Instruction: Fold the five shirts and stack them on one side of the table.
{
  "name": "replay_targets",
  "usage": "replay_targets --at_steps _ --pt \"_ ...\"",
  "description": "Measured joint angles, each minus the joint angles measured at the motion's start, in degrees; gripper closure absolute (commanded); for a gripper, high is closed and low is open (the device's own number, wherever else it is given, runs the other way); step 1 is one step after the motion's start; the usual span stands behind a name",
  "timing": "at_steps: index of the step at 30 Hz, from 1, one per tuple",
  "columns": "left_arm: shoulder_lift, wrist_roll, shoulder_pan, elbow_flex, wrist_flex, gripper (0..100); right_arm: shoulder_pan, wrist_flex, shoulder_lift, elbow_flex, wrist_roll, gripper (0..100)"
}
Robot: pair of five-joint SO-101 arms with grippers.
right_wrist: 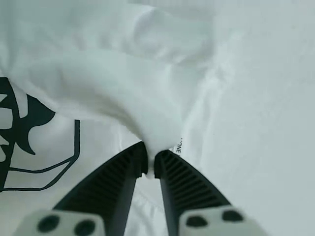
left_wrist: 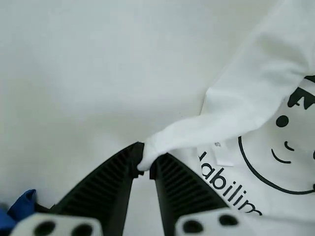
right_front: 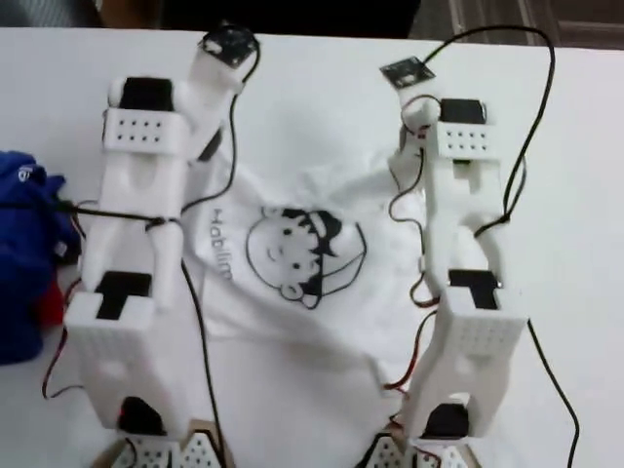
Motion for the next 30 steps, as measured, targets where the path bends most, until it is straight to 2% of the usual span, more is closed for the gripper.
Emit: replay_targets --at_steps 5,10,16,23,30 --pt "-0.79 0.00 0.09 -8.53 8.70 98 1.49 3.34 -12.75 -9.49 3.69 97.8" --pt "-6.51 0.00 0.09 -13.80 12.48 98 2.55 3.69 -24.62 -13.36 7.65 97.8" --pt "-11.60 0.00 0.62 -13.98 12.84 98 2.90 5.54 -29.54 -13.54 8.18 97.8" --pt "-9.32 0.00 1.14 -14.33 12.48 98 2.99 2.20 -28.22 -10.64 8.18 97.8" --pt "0.44 -3.43 1.23 -14.33 2.73 98 5.27 -8.62 -20.75 -10.64 10.29 97.9"
